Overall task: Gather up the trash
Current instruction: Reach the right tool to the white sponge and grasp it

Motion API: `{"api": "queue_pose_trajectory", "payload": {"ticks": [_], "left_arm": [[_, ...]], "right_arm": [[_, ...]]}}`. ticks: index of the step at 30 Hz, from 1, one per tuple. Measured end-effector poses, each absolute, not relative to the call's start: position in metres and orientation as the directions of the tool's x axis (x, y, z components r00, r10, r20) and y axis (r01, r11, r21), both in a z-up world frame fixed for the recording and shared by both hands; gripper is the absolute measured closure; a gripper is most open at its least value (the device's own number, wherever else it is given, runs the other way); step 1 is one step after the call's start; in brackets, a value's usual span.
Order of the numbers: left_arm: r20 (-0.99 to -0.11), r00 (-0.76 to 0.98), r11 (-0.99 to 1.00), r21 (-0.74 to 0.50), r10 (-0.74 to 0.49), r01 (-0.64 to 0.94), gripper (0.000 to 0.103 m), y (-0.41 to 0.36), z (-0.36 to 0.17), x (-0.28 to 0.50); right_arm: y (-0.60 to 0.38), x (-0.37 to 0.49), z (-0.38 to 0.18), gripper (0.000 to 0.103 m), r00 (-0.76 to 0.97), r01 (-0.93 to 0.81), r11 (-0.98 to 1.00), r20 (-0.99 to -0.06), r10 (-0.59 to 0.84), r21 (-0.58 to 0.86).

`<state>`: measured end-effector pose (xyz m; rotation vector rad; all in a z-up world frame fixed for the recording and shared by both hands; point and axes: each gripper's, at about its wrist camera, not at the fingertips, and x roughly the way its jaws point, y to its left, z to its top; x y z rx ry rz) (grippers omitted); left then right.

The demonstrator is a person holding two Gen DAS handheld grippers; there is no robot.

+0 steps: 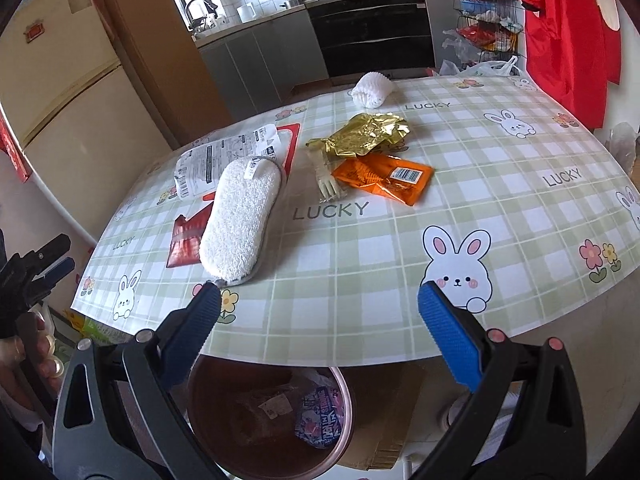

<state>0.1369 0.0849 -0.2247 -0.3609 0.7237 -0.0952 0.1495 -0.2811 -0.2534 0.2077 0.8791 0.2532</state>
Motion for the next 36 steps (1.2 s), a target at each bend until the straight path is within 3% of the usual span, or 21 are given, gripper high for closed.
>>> {"api": "queue_pose_trajectory", "payload": {"ticks": [11, 19, 31, 35, 36], "left_arm": [[-0.678, 0.706, 0.932, -0.354, -0.203, -0.073, 0.009, 0.098, -0.253, 0.163], [-0.699, 0.687, 0.918, -0.377, -0.197, -0.121, 0.009, 0.12, -0.274, 0.17], [-0.726, 0.66, 0.903, -0.395, -0.193, -0.17, 0.009, 0.142, -0.296, 0.175], [-0.729, 0.653, 0.901, -0.401, -0.205, -0.166, 0.009, 0.139, -0.299, 0.176], [-0.73, 0.651, 0.902, -0.399, -0.206, -0.162, 0.009, 0.137, -0.3, 0.176]], "right_arm": [[-0.216, 0.206, -0.27, 0.006, 0.535, -0.192, 0.938, -0.77, 0.347, 0.289], [-0.163, 0.259, -0.291, 0.006, 0.49, -0.121, 0.934, -0.798, 0.35, 0.336], [-0.131, 0.295, -0.324, 0.006, 0.455, -0.031, 0.979, -0.869, 0.195, 0.203], [-0.138, 0.293, -0.327, 0.007, 0.446, -0.048, 0.956, -0.85, 0.279, 0.288], [-0.14, 0.292, -0.326, 0.013, 0.45, -0.054, 0.956, -0.848, 0.28, 0.287]]}}
